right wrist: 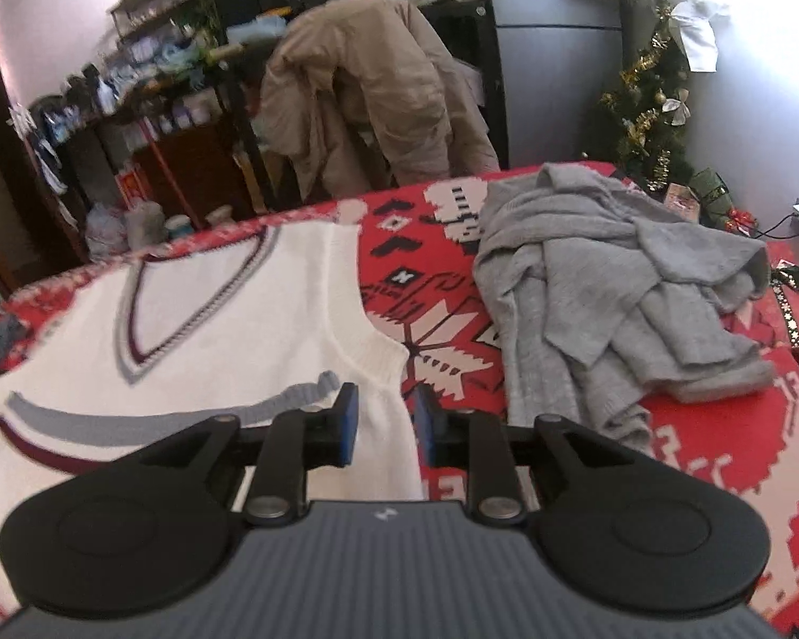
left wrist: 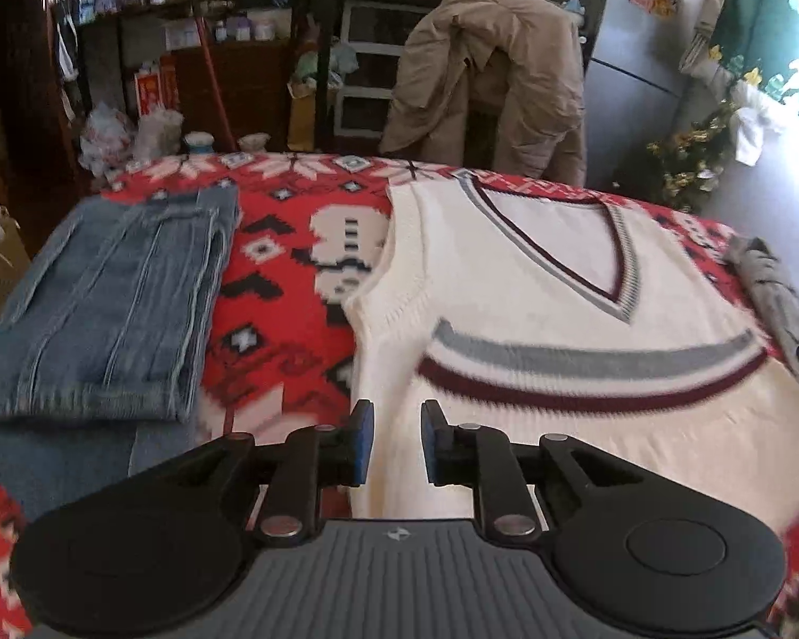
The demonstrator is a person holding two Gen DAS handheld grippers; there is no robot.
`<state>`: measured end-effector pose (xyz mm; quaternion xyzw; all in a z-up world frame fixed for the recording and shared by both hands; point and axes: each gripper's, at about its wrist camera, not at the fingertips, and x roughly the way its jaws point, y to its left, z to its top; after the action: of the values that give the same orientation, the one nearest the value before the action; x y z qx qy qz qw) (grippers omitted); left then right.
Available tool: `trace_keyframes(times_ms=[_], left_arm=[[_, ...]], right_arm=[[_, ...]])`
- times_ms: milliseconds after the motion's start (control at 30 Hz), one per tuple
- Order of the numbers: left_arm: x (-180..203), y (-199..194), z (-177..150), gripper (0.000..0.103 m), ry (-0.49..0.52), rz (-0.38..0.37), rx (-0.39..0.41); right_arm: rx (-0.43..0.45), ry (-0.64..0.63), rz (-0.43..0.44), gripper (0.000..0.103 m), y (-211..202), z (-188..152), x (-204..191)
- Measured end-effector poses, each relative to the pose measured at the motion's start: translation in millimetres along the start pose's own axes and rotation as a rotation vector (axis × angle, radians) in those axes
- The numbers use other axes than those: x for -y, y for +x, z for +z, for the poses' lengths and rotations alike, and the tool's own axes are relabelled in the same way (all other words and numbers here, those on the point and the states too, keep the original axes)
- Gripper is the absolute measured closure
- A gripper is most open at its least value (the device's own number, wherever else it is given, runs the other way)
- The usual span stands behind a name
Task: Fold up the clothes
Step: 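Lay the folded hem down and open both grippers, then pull both grippers back from the folded sweater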
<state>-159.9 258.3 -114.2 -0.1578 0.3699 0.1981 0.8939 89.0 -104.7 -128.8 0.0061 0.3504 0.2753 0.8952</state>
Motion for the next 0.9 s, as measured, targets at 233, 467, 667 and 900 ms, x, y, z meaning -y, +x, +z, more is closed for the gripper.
trace_keyframes(times_ms=[233,467,667,900], left_arm=[[-10.9,-36.0,-43.1,0.08,-0.065,-0.084,-0.041],[-14.6,-38.9,-66.8,0.081,-0.072,-0.053,-0.063],[-14.0,-40.7,-72.0,0.096,-0.072,-0.03,-0.038],[-10.1,-44.6,-78.8,0.097,-0.026,0.01,-0.037]], right_arm=[[-0.044,0.004,0.043,0.078,-46.4,-38.7,12.2],[-0.073,0.026,0.073,0.078,-79.6,-73.8,25.8],[-0.073,0.049,0.093,0.08,-77.6,-79.3,30.2],[-0.099,0.028,0.053,0.1,-76.6,-78.9,29.3]])
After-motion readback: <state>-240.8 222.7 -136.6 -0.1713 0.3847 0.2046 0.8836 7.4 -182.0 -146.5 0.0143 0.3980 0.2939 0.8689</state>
